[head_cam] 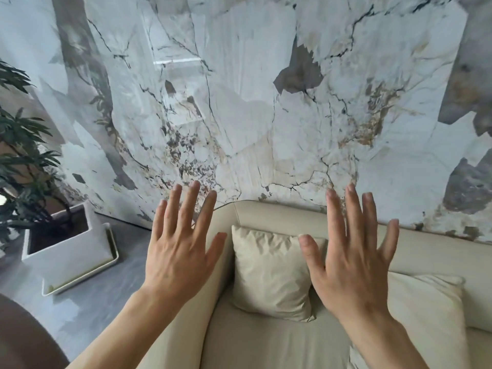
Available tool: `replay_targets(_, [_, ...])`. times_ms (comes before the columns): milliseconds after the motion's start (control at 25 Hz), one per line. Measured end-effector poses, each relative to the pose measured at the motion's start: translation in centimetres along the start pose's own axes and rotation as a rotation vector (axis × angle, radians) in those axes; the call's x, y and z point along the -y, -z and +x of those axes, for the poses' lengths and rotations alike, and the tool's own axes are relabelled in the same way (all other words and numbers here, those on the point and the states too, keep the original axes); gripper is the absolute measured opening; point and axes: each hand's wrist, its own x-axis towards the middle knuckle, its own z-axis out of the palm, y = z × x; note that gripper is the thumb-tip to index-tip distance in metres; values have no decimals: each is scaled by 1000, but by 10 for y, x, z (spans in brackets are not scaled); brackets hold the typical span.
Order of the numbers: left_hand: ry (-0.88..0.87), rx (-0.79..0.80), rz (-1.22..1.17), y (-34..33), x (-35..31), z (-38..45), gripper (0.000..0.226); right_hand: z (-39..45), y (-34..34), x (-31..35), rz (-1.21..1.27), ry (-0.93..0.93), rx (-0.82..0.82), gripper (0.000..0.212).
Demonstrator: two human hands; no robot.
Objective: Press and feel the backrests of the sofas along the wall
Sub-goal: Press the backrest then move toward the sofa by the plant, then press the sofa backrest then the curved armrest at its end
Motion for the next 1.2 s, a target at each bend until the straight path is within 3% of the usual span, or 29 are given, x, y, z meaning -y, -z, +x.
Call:
replay_targets(320, [-128, 113, -117, -159, 42, 54, 66, 39, -123, 28, -117, -25, 217, 70])
replay_targets(520, [-212, 237, -230, -345, 43, 104, 65, 56, -292, 17, -147, -143, 309, 70])
replay_targets(800, [-179, 350, -190, -538, 60, 66, 73, -1, -495, -17, -177, -190, 401, 69])
replay_targets(1040, [-192, 426, -121, -599, 62, 47, 80, -11, -593, -42, -245, -198, 469, 71])
replay_targets(1200, [-202, 341, -116, -610, 61, 49, 80, -20, -620, -50, -229, -188, 392, 74])
